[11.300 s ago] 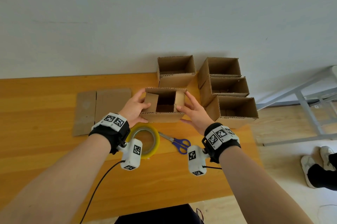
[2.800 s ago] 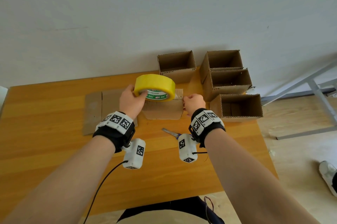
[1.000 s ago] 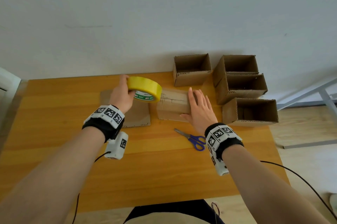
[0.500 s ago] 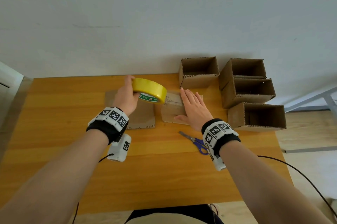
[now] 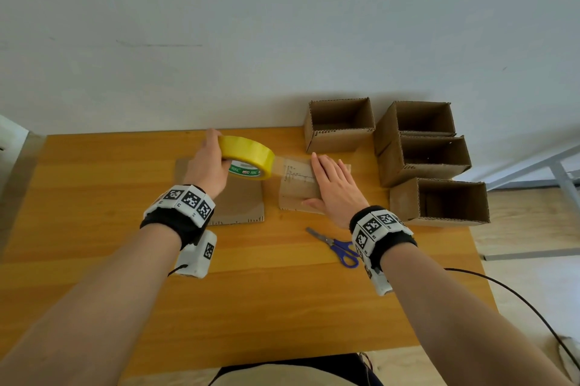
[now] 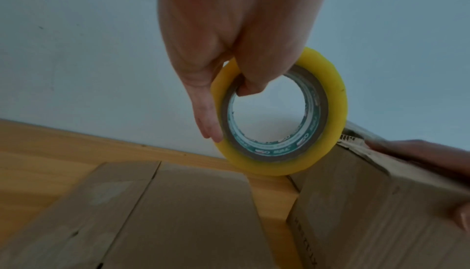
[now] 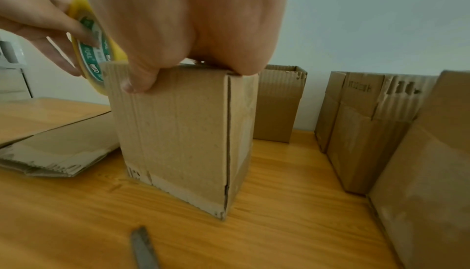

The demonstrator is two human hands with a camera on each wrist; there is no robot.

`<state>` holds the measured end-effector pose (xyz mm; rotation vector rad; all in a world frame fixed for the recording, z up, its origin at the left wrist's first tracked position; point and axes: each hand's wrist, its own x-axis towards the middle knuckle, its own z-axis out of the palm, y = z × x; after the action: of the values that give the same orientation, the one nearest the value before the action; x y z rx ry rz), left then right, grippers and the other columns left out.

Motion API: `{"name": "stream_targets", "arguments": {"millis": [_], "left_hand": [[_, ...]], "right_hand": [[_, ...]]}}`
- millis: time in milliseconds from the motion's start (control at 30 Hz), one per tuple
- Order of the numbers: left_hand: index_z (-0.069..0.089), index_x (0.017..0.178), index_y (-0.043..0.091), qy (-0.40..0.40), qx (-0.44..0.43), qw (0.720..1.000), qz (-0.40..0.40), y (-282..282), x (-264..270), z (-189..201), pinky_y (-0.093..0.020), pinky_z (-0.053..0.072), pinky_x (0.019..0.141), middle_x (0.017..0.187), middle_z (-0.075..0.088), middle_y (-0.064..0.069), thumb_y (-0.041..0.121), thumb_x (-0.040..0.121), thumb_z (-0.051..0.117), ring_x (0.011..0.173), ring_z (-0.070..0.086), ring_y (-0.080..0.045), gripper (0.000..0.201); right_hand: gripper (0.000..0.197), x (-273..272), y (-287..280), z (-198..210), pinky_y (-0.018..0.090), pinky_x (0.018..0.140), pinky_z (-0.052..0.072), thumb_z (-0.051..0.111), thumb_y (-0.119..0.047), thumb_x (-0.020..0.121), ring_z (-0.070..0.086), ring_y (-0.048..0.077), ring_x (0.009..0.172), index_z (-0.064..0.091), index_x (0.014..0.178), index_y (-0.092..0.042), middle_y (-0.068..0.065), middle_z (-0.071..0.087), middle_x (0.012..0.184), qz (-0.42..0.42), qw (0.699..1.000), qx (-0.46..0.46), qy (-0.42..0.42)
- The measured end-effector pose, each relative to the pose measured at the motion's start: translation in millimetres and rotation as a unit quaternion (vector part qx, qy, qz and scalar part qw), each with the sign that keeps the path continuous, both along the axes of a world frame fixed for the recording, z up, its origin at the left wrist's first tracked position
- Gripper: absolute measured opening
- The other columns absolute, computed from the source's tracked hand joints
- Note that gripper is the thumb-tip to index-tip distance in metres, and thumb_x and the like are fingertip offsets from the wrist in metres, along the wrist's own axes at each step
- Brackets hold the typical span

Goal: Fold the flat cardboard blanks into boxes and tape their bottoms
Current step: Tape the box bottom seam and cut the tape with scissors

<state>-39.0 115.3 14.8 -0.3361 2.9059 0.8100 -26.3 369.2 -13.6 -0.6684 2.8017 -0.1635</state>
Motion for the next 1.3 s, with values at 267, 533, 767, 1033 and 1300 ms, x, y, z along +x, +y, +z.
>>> {"name": "stream_targets", "arguments": {"millis": [267, 533, 767, 1033, 1300], "left_hand": [[0.035, 0.126, 0.009, -0.003, -0.034, 0.999, -0.027, -0.6, 1.5, -6.1, -0.035, 0.049, 0.060, 0.112, 0.056, -0.016, 0.009, 0.089, 0.057, 0.071, 0.059, -0.027, 0.043], [0.036, 0.125, 0.009, -0.002, -0.008, 1.000, -0.025, -1.8, 8.1, -18.6, -0.046, 0.055, 0.070, 0.113, 0.055, -0.015, 0.009, 0.089, 0.057, 0.080, 0.063, -0.030, 0.042], [0.046, 0.122, 0.015, -0.035, 0.003, 0.996, -0.077, -3.0, 5.6, -19.8, -0.039, 0.051, 0.072, 0.107, 0.060, -0.010, 0.003, 0.083, 0.062, 0.086, 0.057, -0.025, 0.044], [0.045, 0.117, 0.011, -0.094, 0.072, 0.974, -0.195, -5.2, 2.8, -5.5, -0.022, 0.046, 0.062, 0.101, 0.057, -0.003, 0.030, 0.079, 0.072, 0.086, 0.057, -0.020, 0.050], [0.041, 0.123, 0.024, -0.166, -0.026, 0.964, -0.208, -1.4, 3.6, -5.1, -0.041, 0.038, 0.086, 0.104, 0.054, -0.005, 0.061, 0.088, 0.036, 0.116, 0.036, -0.024, 0.051]], "right_hand": [[0.092, -1.1, 2.9, -2.0, 0.034, 0.114, -0.008, 0.045, -0.054, 0.091, 0.006, 0.025, 0.146, -0.006, 0.150, -0.008, 0.010, 0.011, 0.157, 0.006, 1.000, 0.016, 0.004], [0.089, -2.0, 8.0, -0.9, 0.033, 0.114, -0.008, 0.043, -0.054, 0.092, 0.004, 0.025, 0.147, -0.006, 0.150, -0.008, 0.011, 0.010, 0.158, 0.017, 0.999, 0.027, 0.003], [0.087, -5.1, 13.7, 1.8, 0.035, 0.116, -0.006, 0.040, -0.054, 0.093, -0.001, 0.023, 0.147, -0.008, 0.150, -0.011, 0.008, 0.003, 0.160, 0.037, 0.998, 0.050, -0.001], [0.082, -6.8, 27.6, 5.8, 0.036, 0.116, -0.007, 0.036, -0.051, 0.095, -0.008, 0.021, 0.147, -0.013, 0.149, -0.015, 0.005, -0.008, 0.160, 0.044, 0.996, 0.071, -0.017], [0.081, -6.7, 28.6, 6.0, 0.035, 0.116, -0.007, 0.040, -0.048, 0.095, -0.008, 0.021, 0.147, -0.010, 0.150, -0.016, 0.004, -0.006, 0.160, 0.035, 0.998, 0.048, -0.029]]}}
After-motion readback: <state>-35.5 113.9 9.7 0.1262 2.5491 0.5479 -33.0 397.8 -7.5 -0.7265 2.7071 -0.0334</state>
